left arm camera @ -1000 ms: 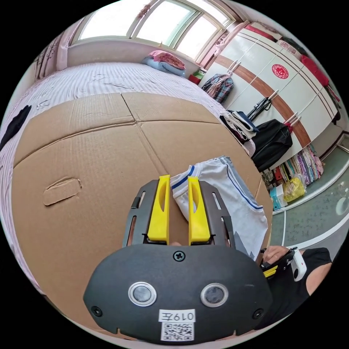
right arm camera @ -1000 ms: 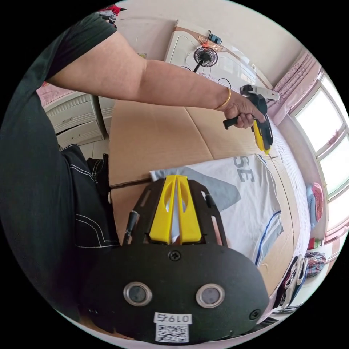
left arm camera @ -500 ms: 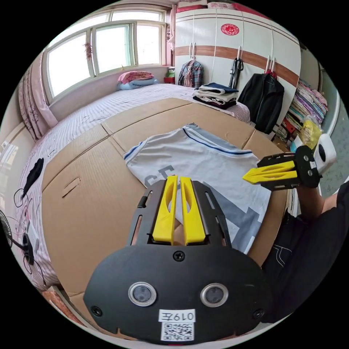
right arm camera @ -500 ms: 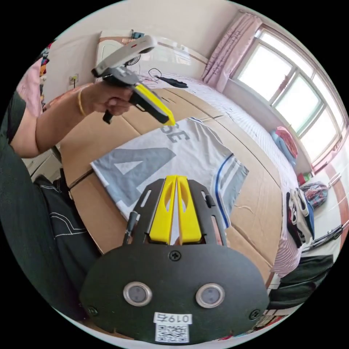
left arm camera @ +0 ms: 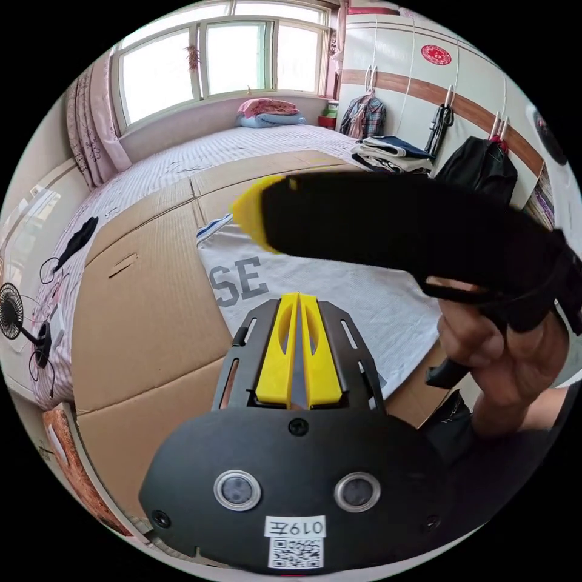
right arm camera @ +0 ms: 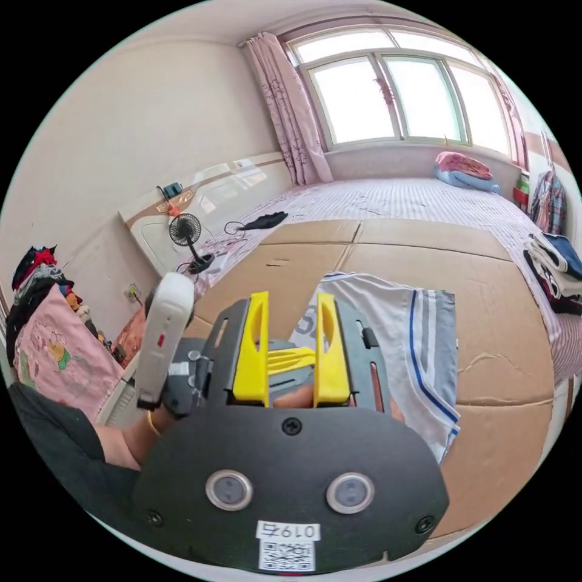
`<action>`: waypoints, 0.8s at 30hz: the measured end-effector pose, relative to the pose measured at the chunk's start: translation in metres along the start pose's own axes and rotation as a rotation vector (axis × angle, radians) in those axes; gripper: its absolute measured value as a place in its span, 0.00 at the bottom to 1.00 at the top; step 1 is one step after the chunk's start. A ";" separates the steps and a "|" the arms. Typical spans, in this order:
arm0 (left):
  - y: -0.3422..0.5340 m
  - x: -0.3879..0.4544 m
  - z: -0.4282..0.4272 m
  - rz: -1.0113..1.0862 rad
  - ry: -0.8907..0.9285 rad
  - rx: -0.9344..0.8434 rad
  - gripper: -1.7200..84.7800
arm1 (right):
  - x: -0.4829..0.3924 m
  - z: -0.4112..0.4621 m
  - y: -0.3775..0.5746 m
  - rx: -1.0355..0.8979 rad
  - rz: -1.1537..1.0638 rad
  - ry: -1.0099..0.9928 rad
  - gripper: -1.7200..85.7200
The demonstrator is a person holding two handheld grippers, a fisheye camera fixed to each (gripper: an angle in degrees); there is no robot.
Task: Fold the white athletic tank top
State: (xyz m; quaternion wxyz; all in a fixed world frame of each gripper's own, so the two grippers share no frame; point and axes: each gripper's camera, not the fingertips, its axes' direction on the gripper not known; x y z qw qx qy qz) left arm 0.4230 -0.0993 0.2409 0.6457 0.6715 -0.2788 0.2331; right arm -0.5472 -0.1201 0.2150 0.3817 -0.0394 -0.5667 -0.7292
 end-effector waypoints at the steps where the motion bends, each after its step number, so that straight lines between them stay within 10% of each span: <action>1: -0.001 0.009 -0.008 -0.018 -0.045 0.010 0.03 | 0.004 0.007 -0.002 -0.015 0.055 0.043 0.12; 5: -0.005 0.036 -0.034 -0.072 -0.110 0.040 0.03 | 0.044 0.032 0.004 -0.086 0.330 0.085 0.02; 13: -0.020 0.083 -0.068 -0.050 -0.157 0.048 0.03 | 0.105 0.042 0.051 -0.011 0.338 -0.265 0.01; 24: -0.054 0.137 -0.109 -0.025 -0.160 0.041 0.03 | 0.155 0.048 0.099 0.102 0.348 -0.270 0.01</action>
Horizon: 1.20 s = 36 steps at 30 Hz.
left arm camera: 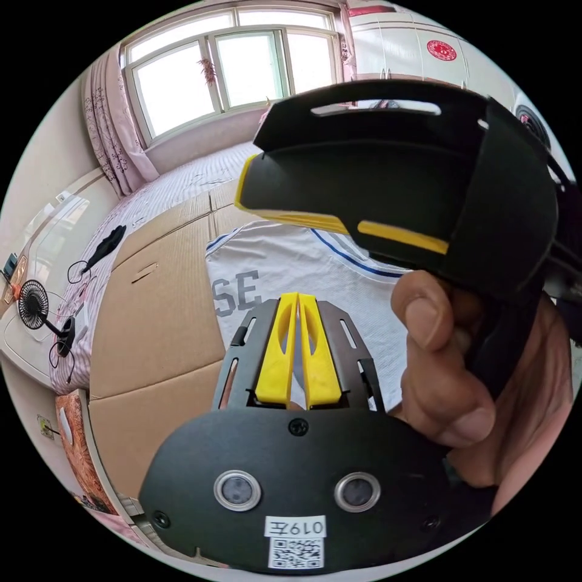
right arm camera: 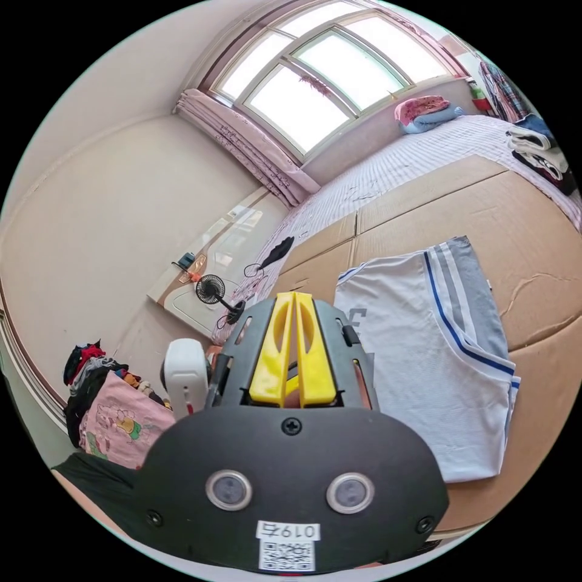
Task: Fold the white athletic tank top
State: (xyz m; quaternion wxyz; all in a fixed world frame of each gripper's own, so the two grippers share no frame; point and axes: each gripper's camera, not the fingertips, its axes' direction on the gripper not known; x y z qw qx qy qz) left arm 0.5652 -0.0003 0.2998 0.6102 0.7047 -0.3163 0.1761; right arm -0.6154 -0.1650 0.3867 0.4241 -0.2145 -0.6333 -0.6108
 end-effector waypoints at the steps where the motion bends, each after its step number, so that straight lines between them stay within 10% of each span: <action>1: -0.004 0.005 -0.004 0.013 -0.012 -0.002 0.03 | 0.008 0.001 0.003 0.000 -0.002 -0.001 0.01; 36: -0.103 0.088 -0.083 0.204 -0.152 -0.130 0.03 | 0.133 0.046 0.053 0.011 0.016 -0.294 0.08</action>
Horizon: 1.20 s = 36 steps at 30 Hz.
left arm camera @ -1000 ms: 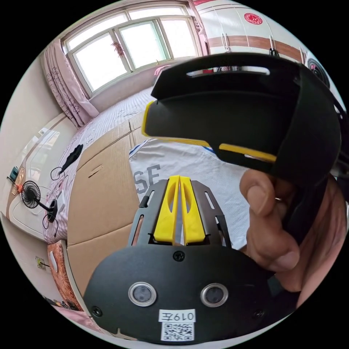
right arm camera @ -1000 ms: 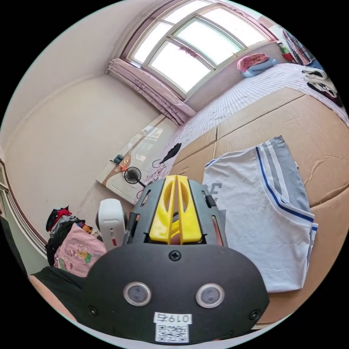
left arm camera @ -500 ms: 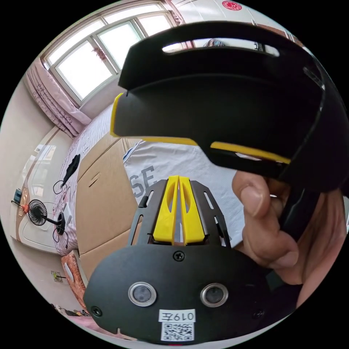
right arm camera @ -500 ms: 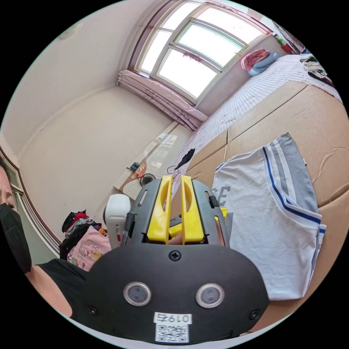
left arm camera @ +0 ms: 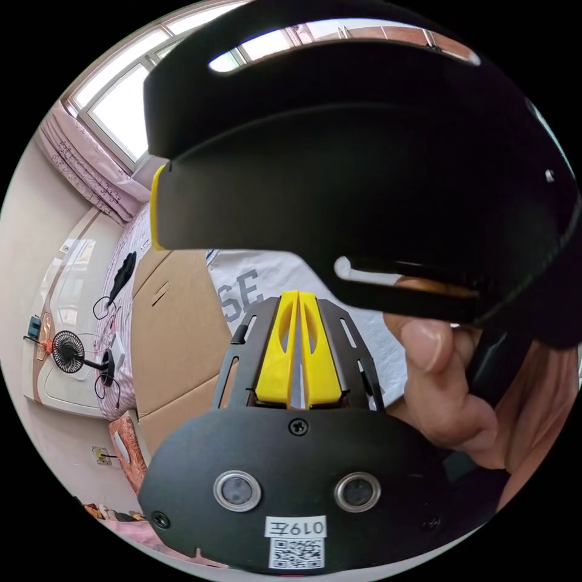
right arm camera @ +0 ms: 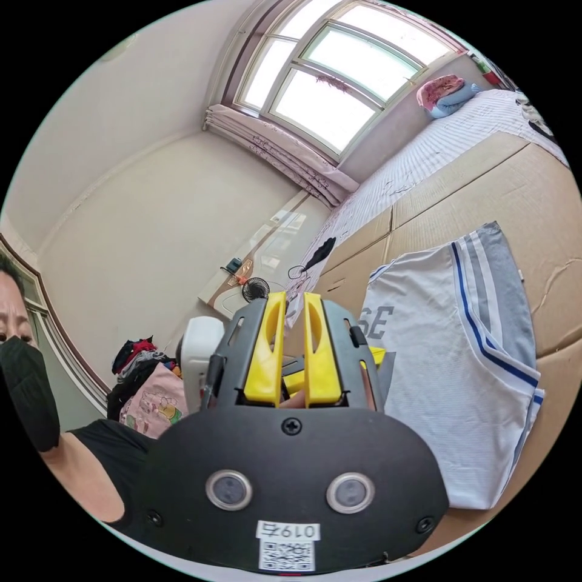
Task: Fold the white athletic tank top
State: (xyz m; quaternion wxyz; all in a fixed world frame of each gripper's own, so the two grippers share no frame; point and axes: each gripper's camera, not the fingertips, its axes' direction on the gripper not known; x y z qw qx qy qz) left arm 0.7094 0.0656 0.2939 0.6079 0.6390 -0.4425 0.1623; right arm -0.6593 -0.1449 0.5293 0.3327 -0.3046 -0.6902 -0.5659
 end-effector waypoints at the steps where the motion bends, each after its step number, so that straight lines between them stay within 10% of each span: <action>1: -0.001 -0.001 -0.001 -0.003 -0.009 -0.008 0.03 | 0.002 0.002 0.000 -0.006 0.006 -0.001 0.07; 36: 0.007 -0.043 0.000 -0.048 0.041 -0.019 0.02 | 0.002 0.008 -0.018 -0.050 0.001 0.017 0.01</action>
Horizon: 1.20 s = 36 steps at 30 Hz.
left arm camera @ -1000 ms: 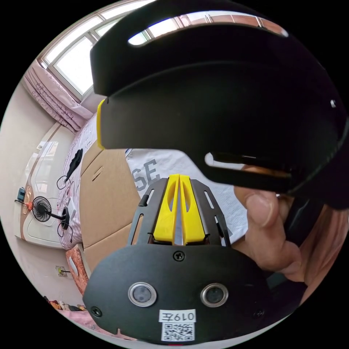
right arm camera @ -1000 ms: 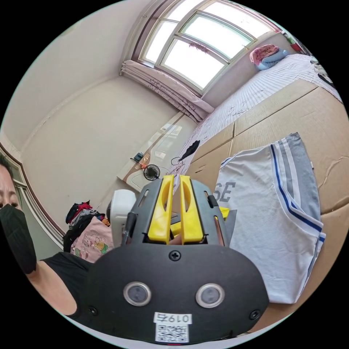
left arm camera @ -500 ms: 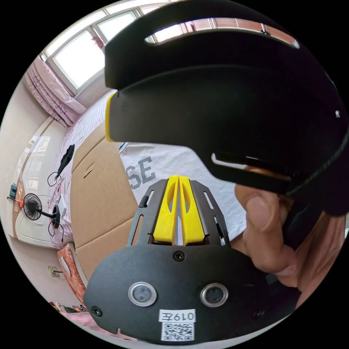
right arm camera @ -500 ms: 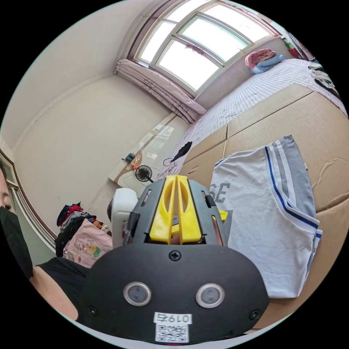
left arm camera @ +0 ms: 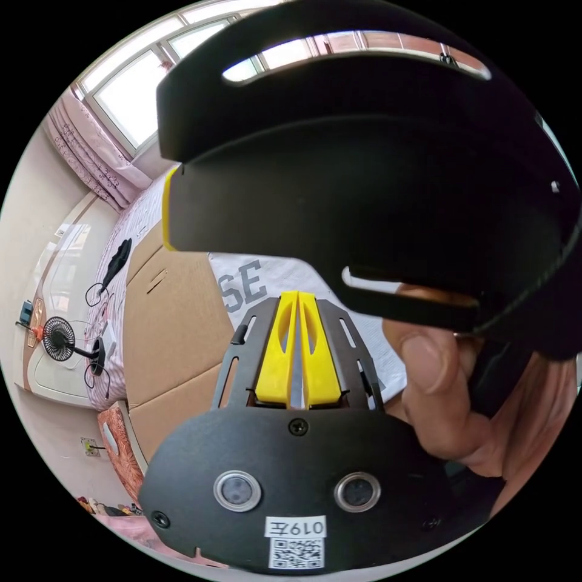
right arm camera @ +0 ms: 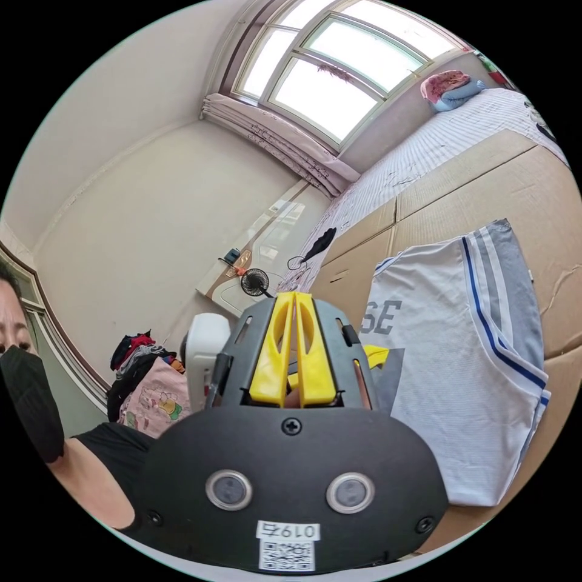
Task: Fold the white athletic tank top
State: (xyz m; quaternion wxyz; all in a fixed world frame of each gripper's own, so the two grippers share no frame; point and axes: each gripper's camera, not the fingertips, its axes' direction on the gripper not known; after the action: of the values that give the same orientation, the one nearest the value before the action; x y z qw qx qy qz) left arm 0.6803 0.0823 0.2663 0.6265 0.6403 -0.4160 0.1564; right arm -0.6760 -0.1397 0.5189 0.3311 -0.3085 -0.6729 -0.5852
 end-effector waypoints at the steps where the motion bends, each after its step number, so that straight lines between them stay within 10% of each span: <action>1: 0.001 -0.001 0.000 -0.005 -0.007 -0.006 0.02 | -0.001 -0.002 -0.002 -0.005 0.003 -0.003 0.01; 36: 0.091 -0.039 0.022 -0.076 -0.064 -0.006 0.03 | -0.165 -0.016 -0.018 -0.151 -0.089 -0.056 0.02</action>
State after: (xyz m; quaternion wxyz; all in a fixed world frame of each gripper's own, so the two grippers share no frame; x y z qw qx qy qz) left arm 0.5837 0.0865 0.2958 0.6202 0.6585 -0.4116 0.1109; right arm -0.5912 -0.1626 0.3768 0.2615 -0.3184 -0.6491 -0.6395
